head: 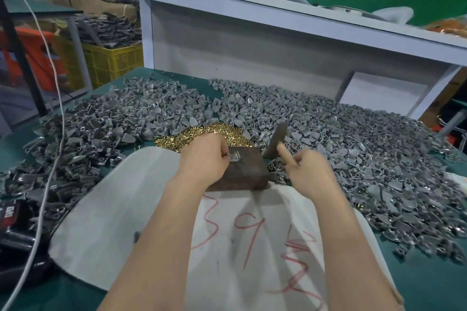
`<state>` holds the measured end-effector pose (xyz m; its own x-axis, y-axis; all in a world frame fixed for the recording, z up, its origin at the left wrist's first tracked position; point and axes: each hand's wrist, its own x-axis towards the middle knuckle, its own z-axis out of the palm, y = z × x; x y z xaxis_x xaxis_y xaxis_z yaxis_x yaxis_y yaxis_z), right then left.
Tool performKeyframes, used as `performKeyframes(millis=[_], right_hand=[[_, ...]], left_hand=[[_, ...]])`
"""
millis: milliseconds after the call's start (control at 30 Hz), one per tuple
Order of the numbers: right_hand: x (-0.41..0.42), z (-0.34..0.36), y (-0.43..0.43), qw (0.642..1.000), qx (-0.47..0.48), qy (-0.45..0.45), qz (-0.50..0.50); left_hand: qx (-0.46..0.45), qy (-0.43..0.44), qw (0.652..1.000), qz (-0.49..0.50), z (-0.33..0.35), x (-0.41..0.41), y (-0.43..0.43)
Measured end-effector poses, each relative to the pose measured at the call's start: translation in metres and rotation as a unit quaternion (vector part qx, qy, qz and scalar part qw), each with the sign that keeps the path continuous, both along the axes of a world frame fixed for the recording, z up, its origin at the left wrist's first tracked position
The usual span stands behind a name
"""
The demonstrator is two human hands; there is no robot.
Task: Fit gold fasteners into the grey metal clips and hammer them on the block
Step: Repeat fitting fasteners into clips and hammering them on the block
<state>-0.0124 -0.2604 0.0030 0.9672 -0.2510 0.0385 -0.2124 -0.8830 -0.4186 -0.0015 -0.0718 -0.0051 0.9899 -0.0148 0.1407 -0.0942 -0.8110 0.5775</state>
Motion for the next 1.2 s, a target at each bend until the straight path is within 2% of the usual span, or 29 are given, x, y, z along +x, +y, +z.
performKeyframes(millis=[200, 367, 400, 467, 533, 567, 667, 700, 733, 800, 833, 867, 967, 1000, 1033, 1100, 1133, 1200], right_hand=[[-0.014, 0.016, 0.009, 0.993, 0.046, -0.094, 0.062], [-0.031, 0.025, 0.025, 0.957, 0.077, -0.246, 0.135], [-0.032, 0.026, 0.027, 0.957, 0.061, -0.242, 0.146], [-0.031, 0.022, 0.030, 0.973, 0.003, -0.162, 0.167], [-0.029, 0.017, 0.028, 0.981, -0.007, -0.105, 0.163], [-0.029, 0.017, 0.028, 0.981, 0.005, -0.120, 0.154], [-0.031, 0.022, 0.030, 0.949, 0.053, -0.279, 0.136], [-0.030, 0.024, 0.030, 0.944, 0.047, -0.296, 0.140], [-0.030, 0.024, 0.031, 0.949, 0.028, -0.275, 0.152], [-0.030, 0.016, 0.032, 0.973, -0.008, -0.154, 0.170], [-0.030, 0.014, 0.032, 0.977, -0.015, -0.132, 0.164], [-0.030, 0.014, 0.032, 0.977, -0.018, -0.146, 0.152], [-0.032, 0.022, 0.031, 0.946, 0.036, -0.288, 0.145], [-0.032, 0.024, 0.030, 0.944, 0.034, -0.292, 0.153], [-0.032, 0.025, 0.030, 0.952, 0.010, -0.255, 0.168], [-0.033, 0.016, 0.030, 0.975, -0.038, -0.137, 0.173], [-0.033, 0.015, 0.031, 0.977, -0.041, -0.134, 0.164], [-0.035, 0.019, 0.033, 0.961, 0.007, -0.233, 0.148]], left_hand=[[0.001, -0.009, 1.000, 0.007, 0.001, -0.002, -0.001], [-0.006, -0.020, 1.000, 0.004, -0.001, -0.001, -0.001], [-0.011, -0.023, 1.000, 0.004, -0.001, -0.001, -0.001], [-0.017, -0.020, 1.000, 0.012, -0.001, 0.000, 0.000], [-0.020, -0.014, 1.000, 0.016, -0.002, 0.001, 0.000], [-0.023, -0.015, 1.000, 0.016, -0.002, 0.001, -0.001], [-0.032, -0.021, 0.999, 0.013, -0.003, 0.002, -0.001], [-0.035, -0.021, 0.999, 0.014, -0.004, 0.002, -0.001], [-0.037, -0.019, 0.999, 0.016, -0.004, 0.002, -0.001], [-0.035, -0.017, 0.999, 0.015, -0.003, 0.001, 0.000], [-0.035, -0.018, 0.999, 0.014, -0.003, 0.001, -0.001], [-0.036, -0.019, 0.999, 0.013, -0.003, 0.001, -0.001], [-0.045, -0.019, 0.999, 0.015, -0.004, 0.003, -0.001], [-0.049, -0.017, 0.998, 0.019, -0.005, 0.003, 0.000], [-0.050, -0.015, 0.998, 0.022, -0.005, 0.003, 0.000], [-0.049, -0.013, 0.999, 0.020, -0.005, 0.002, -0.001], [-0.048, -0.017, 0.999, 0.018, -0.004, 0.002, -0.001], [-0.046, -0.022, 0.999, 0.013, -0.005, 0.002, -0.001]])
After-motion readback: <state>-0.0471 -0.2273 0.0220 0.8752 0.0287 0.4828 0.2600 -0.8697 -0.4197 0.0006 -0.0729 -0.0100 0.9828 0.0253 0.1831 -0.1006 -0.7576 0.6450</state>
